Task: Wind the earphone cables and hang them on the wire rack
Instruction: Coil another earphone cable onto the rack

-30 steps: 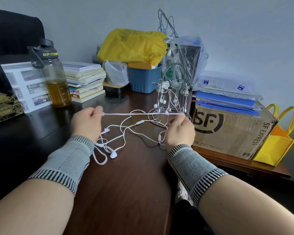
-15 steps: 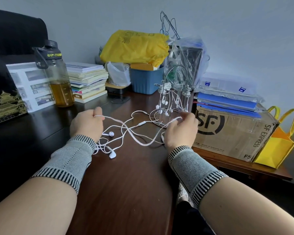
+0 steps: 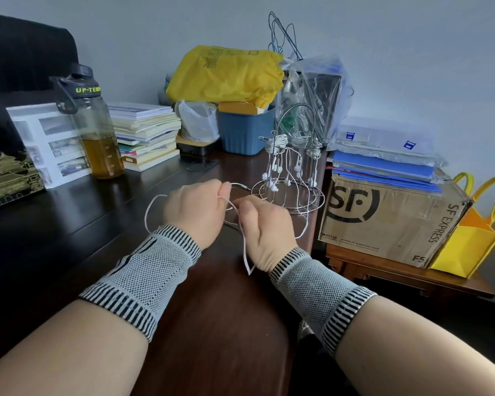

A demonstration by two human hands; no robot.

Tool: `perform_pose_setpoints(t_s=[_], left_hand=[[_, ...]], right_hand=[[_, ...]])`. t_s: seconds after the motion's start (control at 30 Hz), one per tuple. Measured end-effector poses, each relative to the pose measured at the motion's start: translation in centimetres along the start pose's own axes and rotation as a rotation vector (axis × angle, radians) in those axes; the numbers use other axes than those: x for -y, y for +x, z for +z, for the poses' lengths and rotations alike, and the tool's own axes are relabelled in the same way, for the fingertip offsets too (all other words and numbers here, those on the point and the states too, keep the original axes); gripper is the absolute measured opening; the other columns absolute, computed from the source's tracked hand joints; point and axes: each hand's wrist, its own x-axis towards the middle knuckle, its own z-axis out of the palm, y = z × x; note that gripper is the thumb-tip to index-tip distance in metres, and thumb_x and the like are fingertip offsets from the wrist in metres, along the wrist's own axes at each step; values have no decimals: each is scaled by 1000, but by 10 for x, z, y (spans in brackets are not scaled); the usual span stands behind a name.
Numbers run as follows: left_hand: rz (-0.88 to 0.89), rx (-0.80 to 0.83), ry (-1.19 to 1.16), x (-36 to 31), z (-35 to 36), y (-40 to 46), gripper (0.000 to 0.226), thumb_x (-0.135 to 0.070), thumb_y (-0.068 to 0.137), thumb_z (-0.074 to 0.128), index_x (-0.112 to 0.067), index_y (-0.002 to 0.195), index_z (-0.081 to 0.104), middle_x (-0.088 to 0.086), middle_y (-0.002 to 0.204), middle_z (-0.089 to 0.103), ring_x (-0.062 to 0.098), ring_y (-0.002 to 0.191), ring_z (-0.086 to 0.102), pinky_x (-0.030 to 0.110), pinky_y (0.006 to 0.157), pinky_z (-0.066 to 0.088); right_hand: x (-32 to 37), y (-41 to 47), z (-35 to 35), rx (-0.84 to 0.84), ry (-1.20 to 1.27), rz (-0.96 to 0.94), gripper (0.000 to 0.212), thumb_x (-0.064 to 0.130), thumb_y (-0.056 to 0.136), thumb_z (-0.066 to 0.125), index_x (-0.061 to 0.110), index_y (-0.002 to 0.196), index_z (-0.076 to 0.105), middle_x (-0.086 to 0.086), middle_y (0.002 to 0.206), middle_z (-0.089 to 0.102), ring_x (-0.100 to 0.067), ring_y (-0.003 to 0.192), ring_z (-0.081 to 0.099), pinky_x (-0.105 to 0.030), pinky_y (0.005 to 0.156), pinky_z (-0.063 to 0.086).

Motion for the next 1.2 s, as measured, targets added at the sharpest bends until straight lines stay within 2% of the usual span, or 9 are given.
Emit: perform_pose_setpoints(t_s=[0.13, 0.27, 0.43, 0.5, 0.6, 0.73, 0.87, 0.97, 1.2], left_hand=[[35, 66, 70, 1, 5, -2, 33, -40, 104, 29, -22, 83, 47, 12, 98, 69, 37, 95, 61, 34, 67, 30], [4, 126, 50, 2, 8, -1, 38, -37, 104, 30, -18, 99, 62, 14, 104, 69, 38, 101, 60, 35, 71, 33], [-12, 109, 10, 4, 5, -3, 34, -37, 104, 31, -23, 82, 53, 10, 96, 69, 34, 89, 59, 31, 66, 31], [-21, 117, 11, 4, 5, -3, 35, -38, 104, 31, -23, 78, 48, 8, 93, 68, 30, 80, 52, 32, 66, 31], [-12, 147, 14, 4, 8, -2, 36, -40, 104, 30, -22, 77, 45, 10, 93, 67, 34, 88, 57, 33, 66, 31], [-32, 136, -118, 17, 8, 1, 36, -43, 98, 45, -20, 73, 55, 0, 70, 63, 26, 76, 59, 34, 61, 43], [-104, 147, -282, 34, 8, 3, 27, -44, 96, 53, -25, 82, 66, -8, 69, 64, 16, 74, 59, 29, 64, 42], [-142, 133, -332, 43, 9, 5, 23, -40, 96, 53, -27, 82, 66, -10, 70, 65, 16, 75, 60, 29, 64, 40], [-384, 12, -244, 62, 16, 7, 28, -33, 102, 44, -19, 106, 68, 4, 101, 71, 25, 91, 61, 31, 71, 42]], right_hand=[[-3, 3, -3, -34, 137, 212, 68, 64, 84, 20, 10, 69, 59, -10, 62, 62, -29, 67, 60, -41, 69, 50], [1, 2, 2, 75, 0, 136, 48, 54, 90, 42, 20, 56, 38, -3, 55, 52, -27, 62, 51, -37, 64, 45], [0, 2, 3, 130, 134, 148, 62, 69, 82, 27, 15, 64, 49, -6, 58, 58, -26, 64, 57, -40, 68, 48], [2, 1, 3, 156, 121, 127, 54, 65, 84, 34, 17, 65, 50, -5, 58, 59, -24, 63, 56, -39, 69, 48], [0, 1, 6, 153, 36, 74, 32, 42, 92, 46, 21, 68, 50, -8, 64, 61, -31, 69, 57, -40, 70, 47], [-17, 11, 0, -159, 136, 376, 36, 31, 97, 42, 12, 67, 45, -9, 64, 54, -33, 65, 52, -43, 67, 47], [-36, 17, -8, -484, 252, 731, 35, 25, 94, 39, 9, 65, 49, -11, 65, 57, -32, 66, 55, -43, 66, 48], [-38, 17, -7, -607, 326, 810, 34, 31, 87, 34, 14, 59, 44, -9, 61, 52, -38, 66, 54, -51, 69, 50], [-42, 15, -8, -720, 531, 903, 27, 31, 80, 35, 17, 57, 39, -2, 57, 42, -25, 59, 44, -43, 61, 43]])
